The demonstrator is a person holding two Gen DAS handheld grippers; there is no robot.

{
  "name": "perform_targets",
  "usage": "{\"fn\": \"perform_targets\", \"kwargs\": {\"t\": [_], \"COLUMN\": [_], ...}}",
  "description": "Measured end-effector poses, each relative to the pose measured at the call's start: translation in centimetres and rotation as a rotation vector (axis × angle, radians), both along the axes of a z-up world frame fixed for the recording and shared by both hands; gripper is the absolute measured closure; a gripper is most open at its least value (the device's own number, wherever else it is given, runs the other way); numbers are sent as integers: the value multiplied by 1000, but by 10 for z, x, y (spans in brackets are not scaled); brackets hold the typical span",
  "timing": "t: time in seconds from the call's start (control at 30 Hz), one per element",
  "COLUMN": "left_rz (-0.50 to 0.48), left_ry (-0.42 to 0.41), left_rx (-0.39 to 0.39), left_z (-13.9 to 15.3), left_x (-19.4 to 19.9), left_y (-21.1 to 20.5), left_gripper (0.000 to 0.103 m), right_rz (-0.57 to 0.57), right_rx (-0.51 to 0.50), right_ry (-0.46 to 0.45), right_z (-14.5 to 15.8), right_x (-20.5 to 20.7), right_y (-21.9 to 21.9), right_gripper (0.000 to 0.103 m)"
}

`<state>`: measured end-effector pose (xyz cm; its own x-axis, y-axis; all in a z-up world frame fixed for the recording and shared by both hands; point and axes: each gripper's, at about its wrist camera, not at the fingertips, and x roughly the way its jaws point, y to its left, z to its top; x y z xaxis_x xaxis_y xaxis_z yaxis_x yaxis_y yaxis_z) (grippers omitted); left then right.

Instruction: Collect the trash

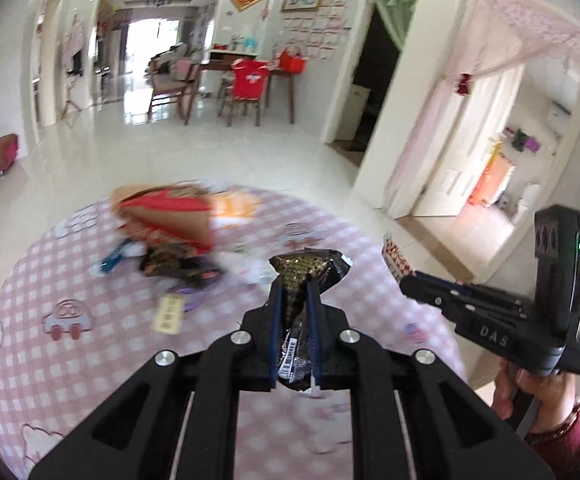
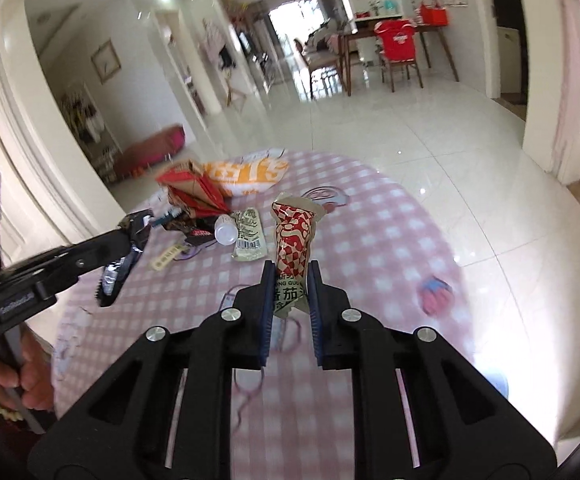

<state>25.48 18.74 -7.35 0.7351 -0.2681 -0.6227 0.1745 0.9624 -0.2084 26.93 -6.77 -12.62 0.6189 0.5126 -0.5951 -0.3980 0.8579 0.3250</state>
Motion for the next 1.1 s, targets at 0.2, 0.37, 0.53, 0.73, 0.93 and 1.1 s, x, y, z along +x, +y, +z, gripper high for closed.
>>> {"fn": "perform_targets", "kwargs": {"t": [0.2,0.37,0.53,0.73,0.93,1.1], "left_rz": [-136,-248,-365,-421,-373,-365], "left_ry": [3,48,108,171,194,203], "left_rx": [6,11,29,39,49,61], "left_z": [7,-7,-31,-58,-73,-78], "left_x": [-1,9,23,46,61,58], "left_y": [-81,-152,-227,-289,-317,-320], "left_gripper": [91,91,91,88,30,30], "right_rz": [-113,-243,-376,-514,-570,-566], "right_rx": [84,118,127,143,156,156], "right_ry": [-31,-35,-28,-43,-19,2], "right_z": [8,0,-14,-25,-37,-41], "right_x": [-43,-69,-90,-102,-101,-102], "right_y": [-70,-132,-185,-226,-244,-246], "right_gripper": [87,87,87,87,87,87]}}
